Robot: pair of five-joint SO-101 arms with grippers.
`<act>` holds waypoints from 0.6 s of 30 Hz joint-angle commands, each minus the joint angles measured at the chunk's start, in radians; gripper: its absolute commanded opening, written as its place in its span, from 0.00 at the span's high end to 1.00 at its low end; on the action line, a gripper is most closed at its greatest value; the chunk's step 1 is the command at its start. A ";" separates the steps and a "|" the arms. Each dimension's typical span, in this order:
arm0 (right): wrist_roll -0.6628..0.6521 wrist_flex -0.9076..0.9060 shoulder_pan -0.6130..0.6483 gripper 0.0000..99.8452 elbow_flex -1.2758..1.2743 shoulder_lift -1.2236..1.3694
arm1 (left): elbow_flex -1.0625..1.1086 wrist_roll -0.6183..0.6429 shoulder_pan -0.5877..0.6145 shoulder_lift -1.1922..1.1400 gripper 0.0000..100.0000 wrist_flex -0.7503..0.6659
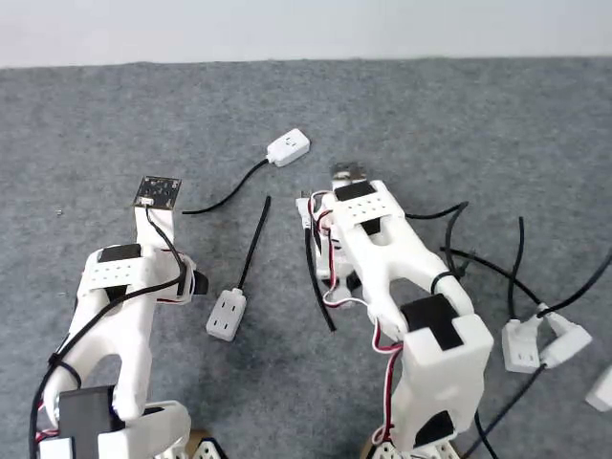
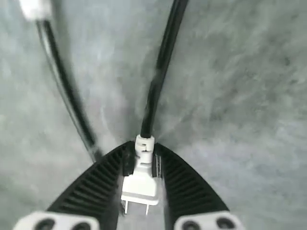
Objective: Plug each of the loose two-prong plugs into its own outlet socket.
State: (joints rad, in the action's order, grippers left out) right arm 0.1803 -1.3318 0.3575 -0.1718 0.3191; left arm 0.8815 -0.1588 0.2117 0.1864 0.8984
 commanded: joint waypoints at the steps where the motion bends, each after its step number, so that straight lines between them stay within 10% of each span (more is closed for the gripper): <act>1: -0.255 -0.104 -0.027 0.99 0.015 -0.134 | -0.028 -0.011 -0.006 0.005 0.74 -0.011; 18: -0.434 0.136 -0.105 0.83 -0.199 -0.189 | -0.028 -0.011 -0.008 0.005 0.74 -0.011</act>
State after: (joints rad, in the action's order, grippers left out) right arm -0.2447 -1.2075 0.2608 -0.3744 0.1872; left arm 0.8815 -0.1588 0.2117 0.1864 0.8984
